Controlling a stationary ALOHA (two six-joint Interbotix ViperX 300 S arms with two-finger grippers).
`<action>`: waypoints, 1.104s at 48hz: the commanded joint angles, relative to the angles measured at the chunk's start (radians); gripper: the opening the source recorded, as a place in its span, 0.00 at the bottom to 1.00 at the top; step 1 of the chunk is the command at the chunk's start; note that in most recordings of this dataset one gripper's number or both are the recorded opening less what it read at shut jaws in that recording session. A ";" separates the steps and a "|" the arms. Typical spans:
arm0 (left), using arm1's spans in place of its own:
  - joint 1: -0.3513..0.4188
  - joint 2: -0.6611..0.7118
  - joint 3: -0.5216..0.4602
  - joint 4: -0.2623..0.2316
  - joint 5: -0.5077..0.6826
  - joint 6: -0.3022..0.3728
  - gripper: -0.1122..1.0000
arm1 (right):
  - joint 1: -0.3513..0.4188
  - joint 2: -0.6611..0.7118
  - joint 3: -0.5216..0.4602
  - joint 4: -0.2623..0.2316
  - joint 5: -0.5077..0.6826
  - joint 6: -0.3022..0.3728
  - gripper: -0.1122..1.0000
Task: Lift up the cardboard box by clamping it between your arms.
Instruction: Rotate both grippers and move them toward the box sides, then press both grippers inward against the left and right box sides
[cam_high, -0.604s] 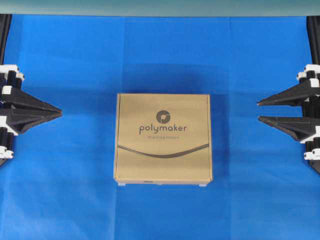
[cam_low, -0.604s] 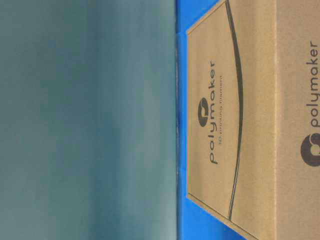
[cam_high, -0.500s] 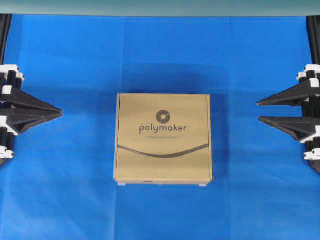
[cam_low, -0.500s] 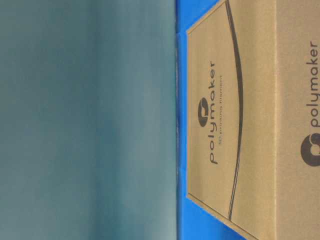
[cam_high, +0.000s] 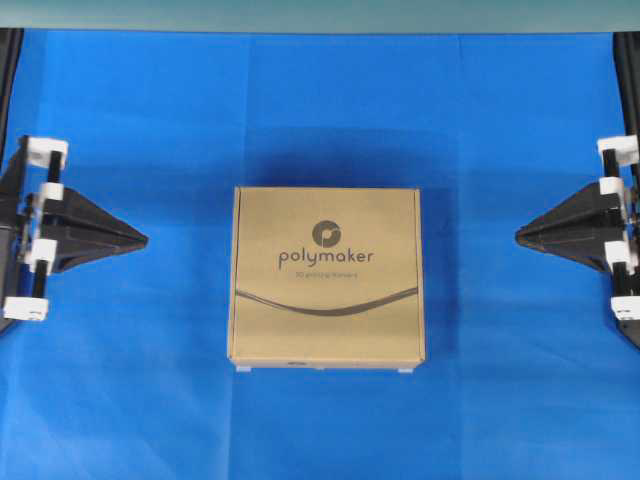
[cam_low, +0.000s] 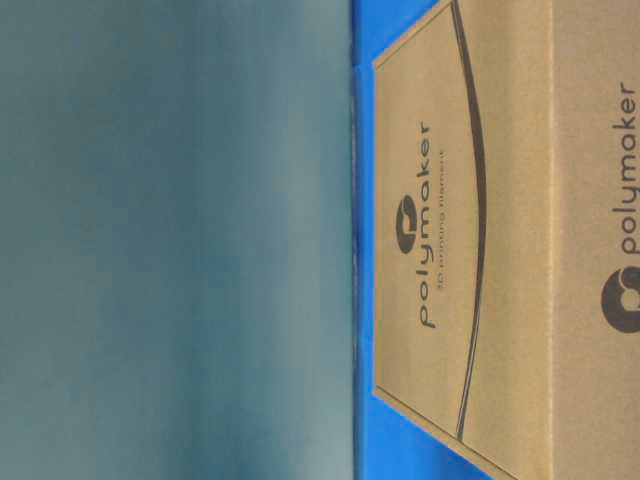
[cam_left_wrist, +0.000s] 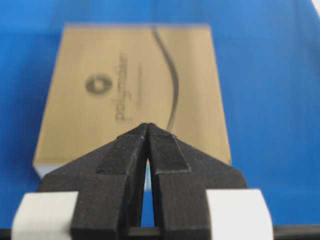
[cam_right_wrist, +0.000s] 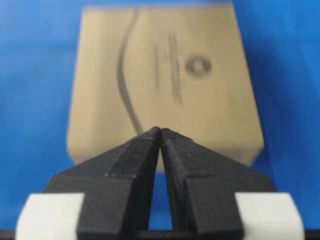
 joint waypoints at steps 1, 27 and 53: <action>0.000 0.034 -0.049 0.002 0.051 0.002 0.10 | -0.017 0.026 -0.029 -0.006 0.067 0.000 0.09; 0.015 0.184 -0.097 0.003 0.242 0.008 0.27 | -0.032 0.199 -0.032 -0.009 0.206 0.000 0.66; 0.054 0.399 -0.109 0.003 0.270 0.003 0.87 | -0.072 0.377 -0.011 -0.012 0.152 -0.008 0.99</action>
